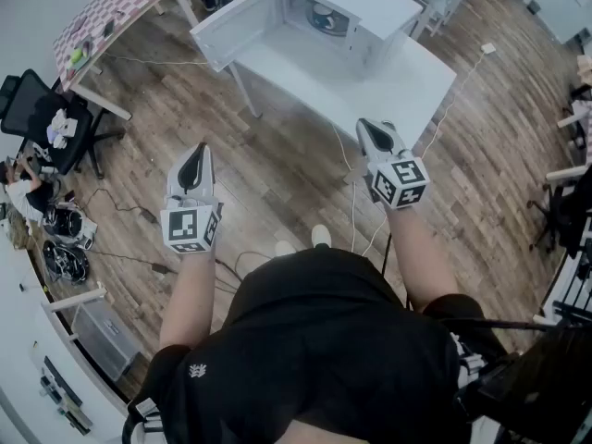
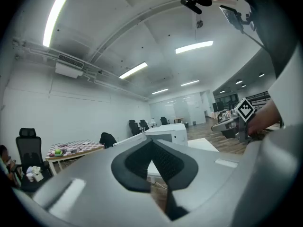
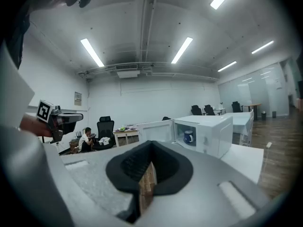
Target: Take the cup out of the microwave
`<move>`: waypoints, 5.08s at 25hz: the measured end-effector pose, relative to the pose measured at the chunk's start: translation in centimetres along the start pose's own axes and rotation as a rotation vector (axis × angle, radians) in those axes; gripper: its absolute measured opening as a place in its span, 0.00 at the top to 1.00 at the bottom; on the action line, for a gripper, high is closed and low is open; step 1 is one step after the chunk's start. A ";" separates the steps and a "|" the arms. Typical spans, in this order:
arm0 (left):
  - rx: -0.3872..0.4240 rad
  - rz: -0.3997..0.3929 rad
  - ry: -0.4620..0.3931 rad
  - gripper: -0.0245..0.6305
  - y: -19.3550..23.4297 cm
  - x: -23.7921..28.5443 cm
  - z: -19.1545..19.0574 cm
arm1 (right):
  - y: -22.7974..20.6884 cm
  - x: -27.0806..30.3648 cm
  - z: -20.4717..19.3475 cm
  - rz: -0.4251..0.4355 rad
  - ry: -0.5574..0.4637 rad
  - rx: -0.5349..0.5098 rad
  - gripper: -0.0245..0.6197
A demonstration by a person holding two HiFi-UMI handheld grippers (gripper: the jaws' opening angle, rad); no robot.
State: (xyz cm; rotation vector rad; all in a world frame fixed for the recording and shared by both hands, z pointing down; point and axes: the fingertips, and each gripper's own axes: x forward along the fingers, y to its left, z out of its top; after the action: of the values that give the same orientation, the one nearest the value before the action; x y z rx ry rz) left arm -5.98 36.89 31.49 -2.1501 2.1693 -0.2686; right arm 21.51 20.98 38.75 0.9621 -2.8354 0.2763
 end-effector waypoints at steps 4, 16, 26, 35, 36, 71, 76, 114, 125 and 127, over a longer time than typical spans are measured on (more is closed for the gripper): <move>0.000 -0.047 -0.016 0.96 -0.8 0.7 0.1 | 0.2 -1.9 -1.0 -0.047 0.001 0.004 0.96; 0.021 -0.027 -0.024 0.96 -4.8 3.4 1.7 | -4.6 -2.7 -0.5 -0.080 -0.014 -0.008 0.96; 0.028 -0.022 0.009 0.96 -6.4 5.4 0.3 | -6.7 -1.5 -2.4 -0.064 -0.004 0.018 0.96; 0.014 -0.102 -0.017 0.96 -4.6 12.2 0.2 | -8.9 2.2 -2.4 -0.146 0.015 0.029 0.96; 0.012 -0.116 -0.021 0.96 -4.5 13.2 0.3 | -9.1 2.8 -2.2 -0.153 0.018 0.024 0.96; 0.015 -0.498 -0.131 0.96 8.7 45.8 -1.0 | -17.1 32.4 4.2 -0.452 0.046 -0.027 0.96; 0.045 -0.530 -0.131 0.96 6.9 48.9 -0.5 | -19.6 34.1 4.1 -0.498 0.041 -0.023 0.96; 0.003 -0.642 0.023 0.96 0.6 63.8 -11.8 | -34.1 46.8 -5.3 -0.539 0.020 -0.001 0.33; 0.034 -0.661 0.056 0.96 -0.3 65.9 -12.9 | -36.8 49.3 -6.6 -0.527 0.036 0.033 0.32; 0.038 -0.669 0.062 0.96 -0.3 66.4 -13.2 | -37.4 50.0 -6.7 -0.530 0.043 0.030 0.32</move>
State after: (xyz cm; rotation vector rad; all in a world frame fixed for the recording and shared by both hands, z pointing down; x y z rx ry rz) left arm -9.00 -28.42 49.12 -2.7991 1.3743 -0.4070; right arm 5.50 -36.17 59.44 1.6321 -2.4212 0.2703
